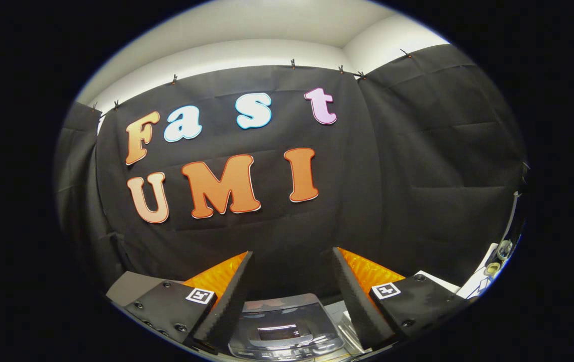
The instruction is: Put the clothes into the washing machine and then close the washing machine lid.
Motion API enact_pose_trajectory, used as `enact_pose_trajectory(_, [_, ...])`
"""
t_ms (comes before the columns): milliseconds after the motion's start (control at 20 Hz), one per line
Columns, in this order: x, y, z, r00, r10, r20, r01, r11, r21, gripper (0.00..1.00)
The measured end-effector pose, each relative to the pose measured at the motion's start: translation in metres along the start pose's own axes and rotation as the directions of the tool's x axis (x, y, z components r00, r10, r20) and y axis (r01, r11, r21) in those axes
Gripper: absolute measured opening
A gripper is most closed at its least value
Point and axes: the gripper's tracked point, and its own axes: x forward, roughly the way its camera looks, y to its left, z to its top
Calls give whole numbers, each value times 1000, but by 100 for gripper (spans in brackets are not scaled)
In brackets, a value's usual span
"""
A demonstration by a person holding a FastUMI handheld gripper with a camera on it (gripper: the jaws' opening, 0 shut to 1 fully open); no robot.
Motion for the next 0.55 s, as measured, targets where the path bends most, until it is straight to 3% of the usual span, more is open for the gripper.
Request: enact_pose_trajectory(550, [26, -65, 36, 999, -16, 29, 17, 999, -42, 98])
